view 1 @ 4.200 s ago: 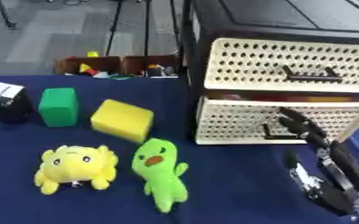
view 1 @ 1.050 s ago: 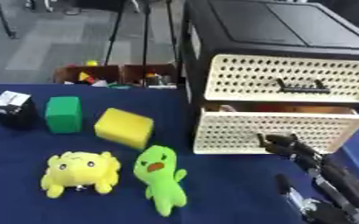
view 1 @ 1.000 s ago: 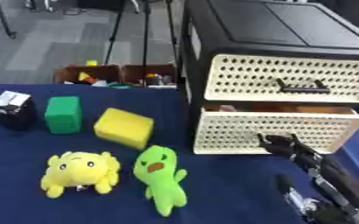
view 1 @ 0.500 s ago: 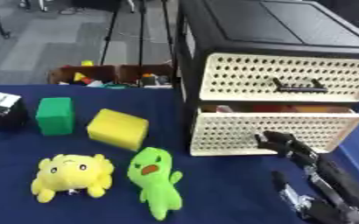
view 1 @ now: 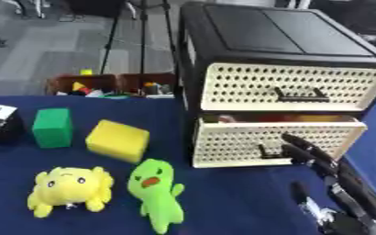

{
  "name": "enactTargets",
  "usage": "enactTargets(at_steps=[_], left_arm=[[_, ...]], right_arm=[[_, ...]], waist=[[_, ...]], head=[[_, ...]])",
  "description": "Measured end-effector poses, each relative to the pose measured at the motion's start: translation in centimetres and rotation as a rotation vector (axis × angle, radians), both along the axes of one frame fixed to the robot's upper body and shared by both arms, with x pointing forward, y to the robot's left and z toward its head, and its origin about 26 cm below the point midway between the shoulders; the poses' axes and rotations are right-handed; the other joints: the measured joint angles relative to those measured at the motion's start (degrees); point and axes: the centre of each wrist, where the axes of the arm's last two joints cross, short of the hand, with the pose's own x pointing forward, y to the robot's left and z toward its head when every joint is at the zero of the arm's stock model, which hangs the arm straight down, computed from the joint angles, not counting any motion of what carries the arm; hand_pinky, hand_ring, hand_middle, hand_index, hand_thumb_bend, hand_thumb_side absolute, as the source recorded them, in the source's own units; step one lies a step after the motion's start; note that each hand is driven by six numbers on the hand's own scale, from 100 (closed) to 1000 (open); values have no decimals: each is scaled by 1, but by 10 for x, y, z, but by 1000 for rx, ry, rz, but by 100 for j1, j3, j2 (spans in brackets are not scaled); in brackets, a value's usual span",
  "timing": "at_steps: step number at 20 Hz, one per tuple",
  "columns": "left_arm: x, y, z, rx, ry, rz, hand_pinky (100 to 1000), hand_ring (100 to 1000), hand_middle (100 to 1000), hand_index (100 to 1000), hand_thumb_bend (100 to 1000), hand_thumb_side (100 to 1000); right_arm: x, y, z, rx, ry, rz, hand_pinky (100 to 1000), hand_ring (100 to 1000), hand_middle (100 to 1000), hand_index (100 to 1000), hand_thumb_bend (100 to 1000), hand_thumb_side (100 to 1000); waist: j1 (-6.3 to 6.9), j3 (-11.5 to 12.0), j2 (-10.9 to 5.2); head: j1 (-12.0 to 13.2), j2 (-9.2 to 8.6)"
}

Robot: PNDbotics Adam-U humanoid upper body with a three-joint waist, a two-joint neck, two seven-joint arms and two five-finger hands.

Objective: Pick up objects from table and place into drawer.

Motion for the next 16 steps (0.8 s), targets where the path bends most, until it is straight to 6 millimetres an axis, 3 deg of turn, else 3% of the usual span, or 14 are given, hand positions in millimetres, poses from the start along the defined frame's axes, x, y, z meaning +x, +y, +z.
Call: enactTargets(at_steps=[10, 16], left_arm=[[0, 0, -1, -8, 4, 2, 345, 503, 525, 687, 125, 808], [-1, 3, -3, -15, 11, 18, 347, 505, 527, 688, 132, 806]], right_arm=[[-2, -2, -3, -39, 113, -30, 639, 755, 1000, 1000, 100, 1000], [-6, -6, -7, -47, 150, -26, 615, 730, 1000, 1000, 100, 1000]], waist=[[0, -49, -101], [5, -169, -279]], head=[[16, 33], [98, 228]])
